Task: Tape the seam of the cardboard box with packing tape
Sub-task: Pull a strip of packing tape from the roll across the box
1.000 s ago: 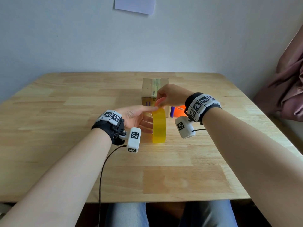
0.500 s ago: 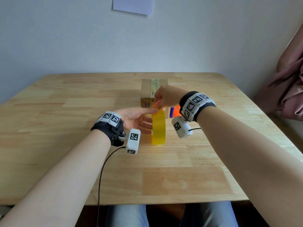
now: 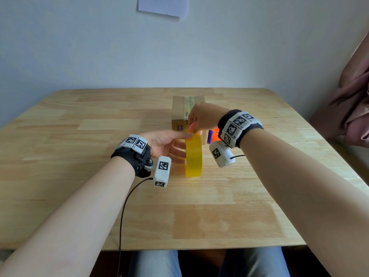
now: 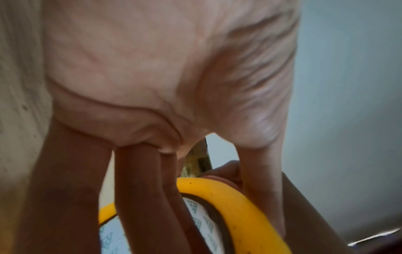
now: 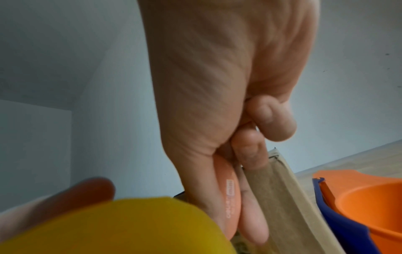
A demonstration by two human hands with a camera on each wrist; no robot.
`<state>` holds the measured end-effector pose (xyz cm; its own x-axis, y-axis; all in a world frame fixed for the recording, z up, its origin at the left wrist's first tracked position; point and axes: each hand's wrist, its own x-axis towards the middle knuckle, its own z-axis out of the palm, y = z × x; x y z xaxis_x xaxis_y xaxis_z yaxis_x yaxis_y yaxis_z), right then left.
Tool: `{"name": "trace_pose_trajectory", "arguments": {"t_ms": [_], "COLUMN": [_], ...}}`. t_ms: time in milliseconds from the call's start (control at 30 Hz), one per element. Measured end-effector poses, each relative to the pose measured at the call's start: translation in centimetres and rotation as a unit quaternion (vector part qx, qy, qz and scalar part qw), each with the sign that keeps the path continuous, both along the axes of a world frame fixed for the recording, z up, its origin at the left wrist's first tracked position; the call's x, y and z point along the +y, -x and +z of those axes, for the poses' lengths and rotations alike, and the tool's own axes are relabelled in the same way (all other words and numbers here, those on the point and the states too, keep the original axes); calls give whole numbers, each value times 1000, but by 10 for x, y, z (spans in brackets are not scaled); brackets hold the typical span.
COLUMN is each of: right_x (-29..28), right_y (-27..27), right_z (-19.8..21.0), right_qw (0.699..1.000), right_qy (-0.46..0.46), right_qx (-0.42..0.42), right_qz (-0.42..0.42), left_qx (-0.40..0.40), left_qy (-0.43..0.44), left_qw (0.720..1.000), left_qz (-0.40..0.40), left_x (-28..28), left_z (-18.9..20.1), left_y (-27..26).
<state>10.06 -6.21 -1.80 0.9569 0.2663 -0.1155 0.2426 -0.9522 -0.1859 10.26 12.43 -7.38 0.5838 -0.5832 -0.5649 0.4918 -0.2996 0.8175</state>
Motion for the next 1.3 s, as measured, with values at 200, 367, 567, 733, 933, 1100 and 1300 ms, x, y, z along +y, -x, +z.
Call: {"name": "trace_pose_trajectory", "arguments": {"t_ms": [200, 367, 567, 733, 933, 1100, 1300], "right_x": [4, 11, 11, 3, -12, -27, -49], "right_y": [-4, -7, -7, -2, 7, 16, 26], "right_z": [-2, -2, -3, -3, -3, -3, -7], "right_qw": [1000, 998, 998, 999, 1000, 998, 991], "right_qy": [16, 63, 60, 38, 18, -29, -63], "right_qx": [0, 4, -1, 3, 18, 32, 86], "right_qz": [1, 6, 3, -3, -18, -40, -86], "left_qx": [-3, -11, -22, -20, -25, -26, -29], "left_qy": [6, 2, -9, -4, -12, -23, -26], "left_qw": [1000, 1000, 1000, 1000, 1000, 999, 999], "left_qz": [-9, -14, -13, -3, 3, -1, 7], "left_x": [0, 0, -1, -2, -3, -3, -7], "left_z": [1, 5, 7, 6, 6, 8, 10], "left_y": [1, 4, 5, 7, 7, 8, 13]}}
